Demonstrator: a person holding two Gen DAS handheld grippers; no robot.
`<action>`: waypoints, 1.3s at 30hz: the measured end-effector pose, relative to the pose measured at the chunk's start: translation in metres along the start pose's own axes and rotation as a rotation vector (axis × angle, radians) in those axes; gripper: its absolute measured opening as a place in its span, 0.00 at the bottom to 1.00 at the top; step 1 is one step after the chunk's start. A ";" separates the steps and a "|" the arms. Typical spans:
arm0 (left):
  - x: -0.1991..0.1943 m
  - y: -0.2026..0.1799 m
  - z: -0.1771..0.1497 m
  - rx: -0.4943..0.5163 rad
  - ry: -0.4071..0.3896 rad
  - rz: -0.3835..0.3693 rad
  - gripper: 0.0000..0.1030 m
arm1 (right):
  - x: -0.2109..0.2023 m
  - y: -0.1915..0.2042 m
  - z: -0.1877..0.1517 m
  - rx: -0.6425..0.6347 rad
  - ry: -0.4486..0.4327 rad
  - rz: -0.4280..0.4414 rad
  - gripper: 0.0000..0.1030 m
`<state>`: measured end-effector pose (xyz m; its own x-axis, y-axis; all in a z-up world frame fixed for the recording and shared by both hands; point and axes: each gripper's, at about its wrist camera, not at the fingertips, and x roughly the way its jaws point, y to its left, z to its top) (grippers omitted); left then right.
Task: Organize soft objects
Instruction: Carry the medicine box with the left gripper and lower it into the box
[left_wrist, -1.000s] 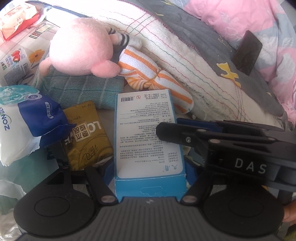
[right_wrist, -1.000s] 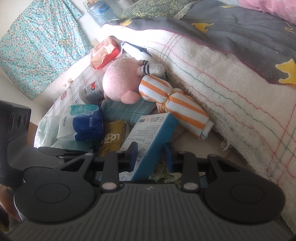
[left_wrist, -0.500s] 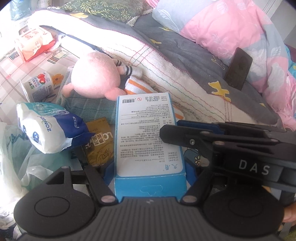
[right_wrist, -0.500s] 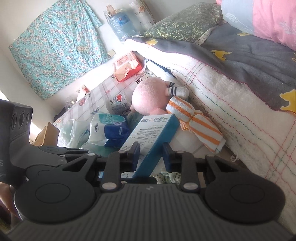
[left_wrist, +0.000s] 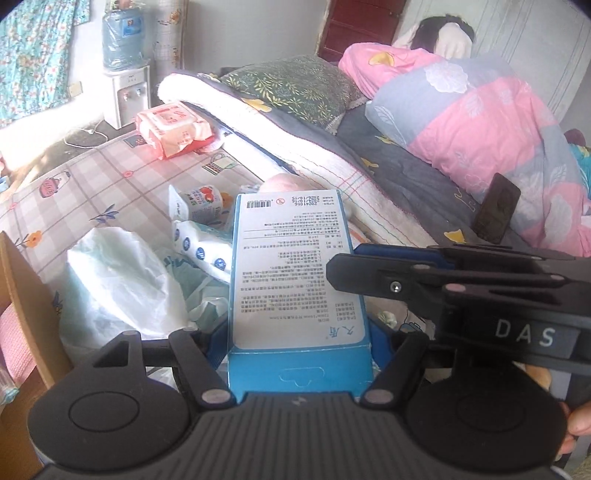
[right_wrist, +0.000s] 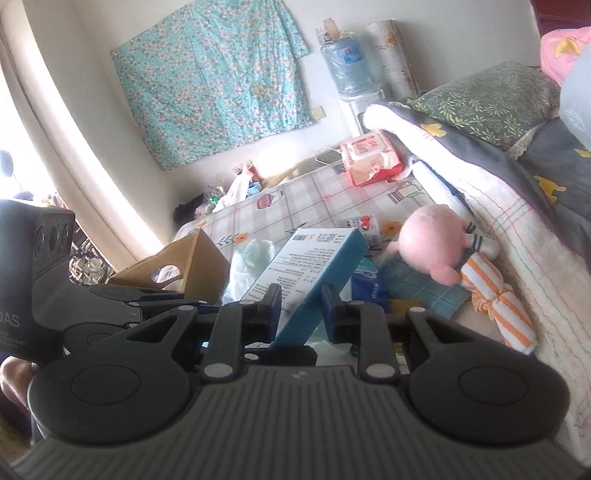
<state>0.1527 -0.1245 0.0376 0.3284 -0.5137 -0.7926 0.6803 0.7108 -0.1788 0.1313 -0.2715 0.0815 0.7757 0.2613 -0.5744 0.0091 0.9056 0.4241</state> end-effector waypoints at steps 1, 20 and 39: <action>-0.011 0.010 -0.003 -0.032 -0.017 0.023 0.71 | 0.005 0.012 0.006 -0.024 0.014 0.033 0.22; -0.099 0.257 -0.089 -0.548 0.023 0.465 0.70 | 0.238 0.278 0.027 -0.262 0.557 0.448 0.18; -0.111 0.310 -0.064 -0.519 -0.129 0.626 0.70 | 0.286 0.237 0.068 -0.114 0.520 0.442 0.19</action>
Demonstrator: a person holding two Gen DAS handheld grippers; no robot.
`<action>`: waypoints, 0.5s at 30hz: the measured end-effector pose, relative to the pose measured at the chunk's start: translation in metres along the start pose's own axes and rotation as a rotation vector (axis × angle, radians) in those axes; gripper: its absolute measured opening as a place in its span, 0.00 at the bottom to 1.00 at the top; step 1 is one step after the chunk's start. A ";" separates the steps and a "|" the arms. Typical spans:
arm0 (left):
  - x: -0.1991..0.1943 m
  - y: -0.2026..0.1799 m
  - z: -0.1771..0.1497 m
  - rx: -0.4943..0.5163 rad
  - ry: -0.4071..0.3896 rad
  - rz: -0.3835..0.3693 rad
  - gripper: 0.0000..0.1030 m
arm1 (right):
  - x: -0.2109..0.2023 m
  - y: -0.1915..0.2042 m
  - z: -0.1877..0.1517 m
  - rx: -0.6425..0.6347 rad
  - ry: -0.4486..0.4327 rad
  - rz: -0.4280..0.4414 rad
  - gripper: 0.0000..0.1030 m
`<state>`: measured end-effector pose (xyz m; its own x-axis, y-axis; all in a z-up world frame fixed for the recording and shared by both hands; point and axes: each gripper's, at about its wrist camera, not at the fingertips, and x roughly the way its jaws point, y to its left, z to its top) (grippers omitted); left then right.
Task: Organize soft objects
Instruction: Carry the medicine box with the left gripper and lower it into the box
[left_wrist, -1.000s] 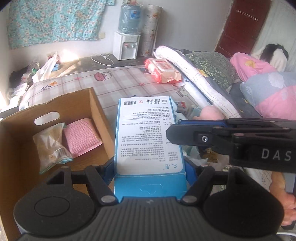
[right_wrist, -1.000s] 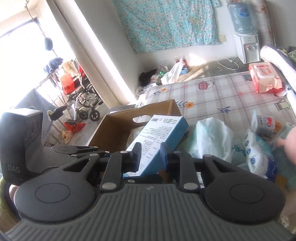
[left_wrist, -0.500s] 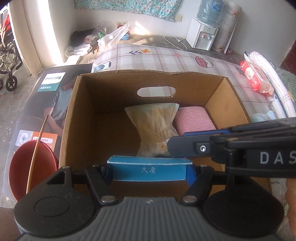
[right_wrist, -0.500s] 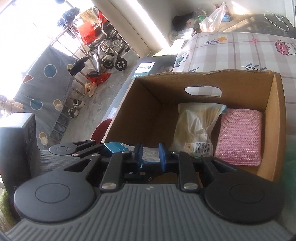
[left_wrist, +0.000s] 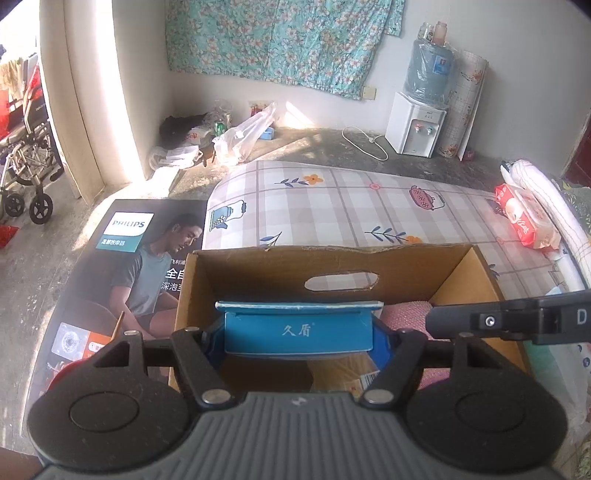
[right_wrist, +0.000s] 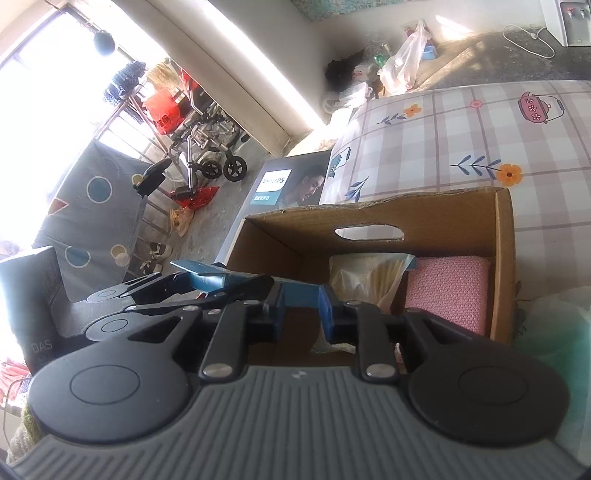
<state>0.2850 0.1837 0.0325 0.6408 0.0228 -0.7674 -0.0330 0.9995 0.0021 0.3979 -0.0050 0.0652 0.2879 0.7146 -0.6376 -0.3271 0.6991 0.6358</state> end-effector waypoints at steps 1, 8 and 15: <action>0.007 -0.007 -0.003 0.059 -0.024 0.054 0.70 | 0.001 -0.002 0.000 0.003 0.001 0.001 0.19; 0.042 -0.028 -0.035 0.242 0.133 0.173 0.71 | 0.004 -0.003 -0.008 -0.024 0.029 -0.012 0.19; 0.025 -0.022 -0.050 0.228 0.202 0.152 0.72 | -0.001 0.000 -0.011 -0.037 0.018 -0.005 0.19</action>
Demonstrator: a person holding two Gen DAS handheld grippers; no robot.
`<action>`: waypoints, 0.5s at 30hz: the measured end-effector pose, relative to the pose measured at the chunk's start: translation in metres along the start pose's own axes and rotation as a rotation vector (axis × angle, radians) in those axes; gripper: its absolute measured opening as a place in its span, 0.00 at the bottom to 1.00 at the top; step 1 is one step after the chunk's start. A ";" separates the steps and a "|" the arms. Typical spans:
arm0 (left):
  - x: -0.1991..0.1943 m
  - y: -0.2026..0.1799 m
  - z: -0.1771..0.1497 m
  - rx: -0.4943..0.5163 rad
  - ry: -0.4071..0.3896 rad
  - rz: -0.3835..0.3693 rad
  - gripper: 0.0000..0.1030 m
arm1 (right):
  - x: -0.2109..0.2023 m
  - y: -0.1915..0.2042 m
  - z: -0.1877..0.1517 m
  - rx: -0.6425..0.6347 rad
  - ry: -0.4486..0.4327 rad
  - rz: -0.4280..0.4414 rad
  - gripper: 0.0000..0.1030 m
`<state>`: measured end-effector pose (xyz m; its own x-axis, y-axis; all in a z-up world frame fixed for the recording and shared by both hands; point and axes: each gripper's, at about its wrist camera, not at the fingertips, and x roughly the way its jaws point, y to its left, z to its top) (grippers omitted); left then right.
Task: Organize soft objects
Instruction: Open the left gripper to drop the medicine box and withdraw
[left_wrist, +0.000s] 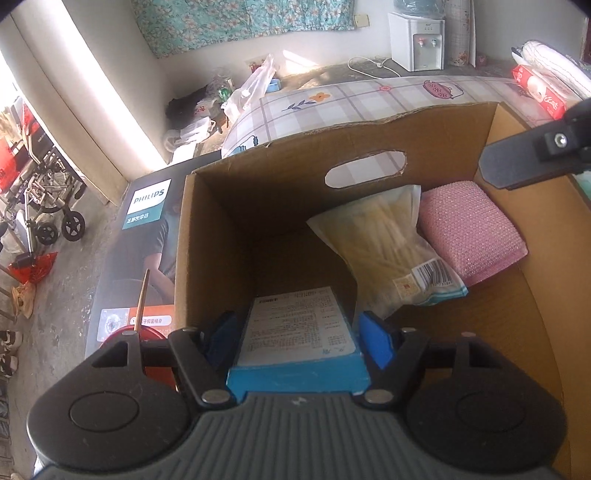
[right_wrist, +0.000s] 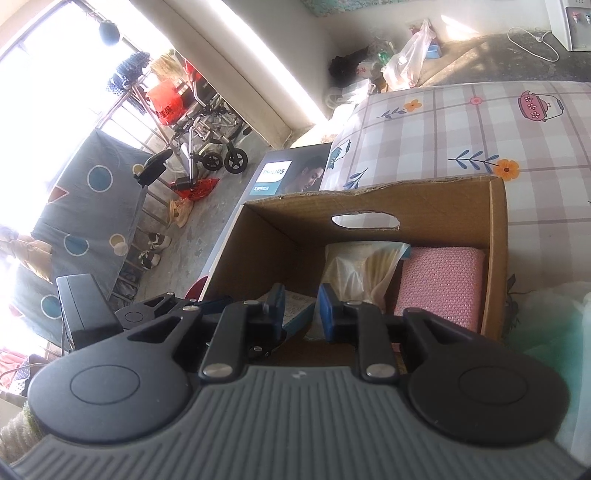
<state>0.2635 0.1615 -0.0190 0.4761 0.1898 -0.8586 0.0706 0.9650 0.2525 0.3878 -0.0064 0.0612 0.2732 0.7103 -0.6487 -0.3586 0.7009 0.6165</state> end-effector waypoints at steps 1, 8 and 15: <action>-0.001 -0.001 -0.003 0.011 0.008 0.002 0.72 | -0.001 0.001 -0.001 -0.004 0.001 0.000 0.19; -0.013 -0.009 -0.030 0.037 0.087 -0.067 0.66 | -0.007 0.000 -0.007 -0.007 0.003 0.001 0.19; 0.013 -0.014 -0.063 -0.092 0.372 -0.306 0.51 | -0.011 0.003 -0.012 -0.018 -0.005 0.006 0.20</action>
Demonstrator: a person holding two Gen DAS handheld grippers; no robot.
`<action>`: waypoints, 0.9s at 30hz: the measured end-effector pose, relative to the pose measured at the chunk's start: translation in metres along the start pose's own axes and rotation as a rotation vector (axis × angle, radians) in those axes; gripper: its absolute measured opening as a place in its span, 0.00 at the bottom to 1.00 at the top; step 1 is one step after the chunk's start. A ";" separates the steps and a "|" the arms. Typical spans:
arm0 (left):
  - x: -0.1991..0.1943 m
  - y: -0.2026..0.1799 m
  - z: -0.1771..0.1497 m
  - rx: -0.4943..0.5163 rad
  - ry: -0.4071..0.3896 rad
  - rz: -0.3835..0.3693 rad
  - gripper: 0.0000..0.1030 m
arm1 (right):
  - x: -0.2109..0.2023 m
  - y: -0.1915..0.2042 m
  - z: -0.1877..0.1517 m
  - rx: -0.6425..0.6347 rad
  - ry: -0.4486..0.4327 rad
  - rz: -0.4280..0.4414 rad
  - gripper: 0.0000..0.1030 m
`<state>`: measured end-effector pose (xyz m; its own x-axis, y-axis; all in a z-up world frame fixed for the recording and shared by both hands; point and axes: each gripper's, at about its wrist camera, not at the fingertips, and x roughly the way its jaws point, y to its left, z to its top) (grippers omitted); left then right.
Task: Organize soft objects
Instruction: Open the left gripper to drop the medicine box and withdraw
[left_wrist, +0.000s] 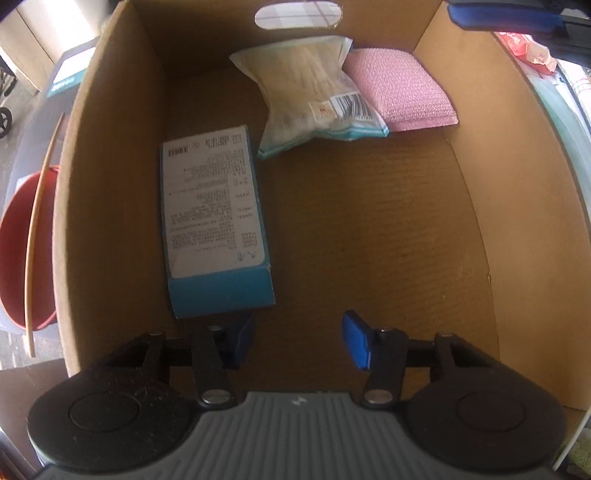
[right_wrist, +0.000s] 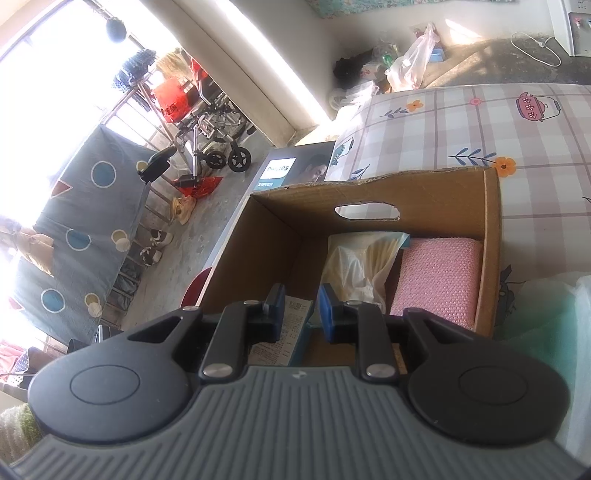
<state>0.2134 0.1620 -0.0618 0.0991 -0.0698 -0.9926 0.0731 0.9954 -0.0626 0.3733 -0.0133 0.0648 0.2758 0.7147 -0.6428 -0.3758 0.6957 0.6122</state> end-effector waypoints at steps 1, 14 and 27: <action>0.006 0.001 -0.001 -0.012 0.021 0.001 0.51 | 0.000 0.000 0.000 0.000 0.001 0.002 0.20; 0.019 0.012 0.023 -0.056 -0.069 0.099 0.52 | 0.001 -0.009 -0.004 0.021 0.005 0.006 0.20; 0.005 0.013 0.020 -0.090 -0.150 0.064 0.69 | -0.016 -0.021 -0.021 0.050 -0.026 -0.012 0.21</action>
<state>0.2351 0.1733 -0.0659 0.2483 -0.0089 -0.9686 -0.0265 0.9995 -0.0160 0.3586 -0.0408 0.0521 0.3035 0.7075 -0.6383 -0.3280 0.7065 0.6271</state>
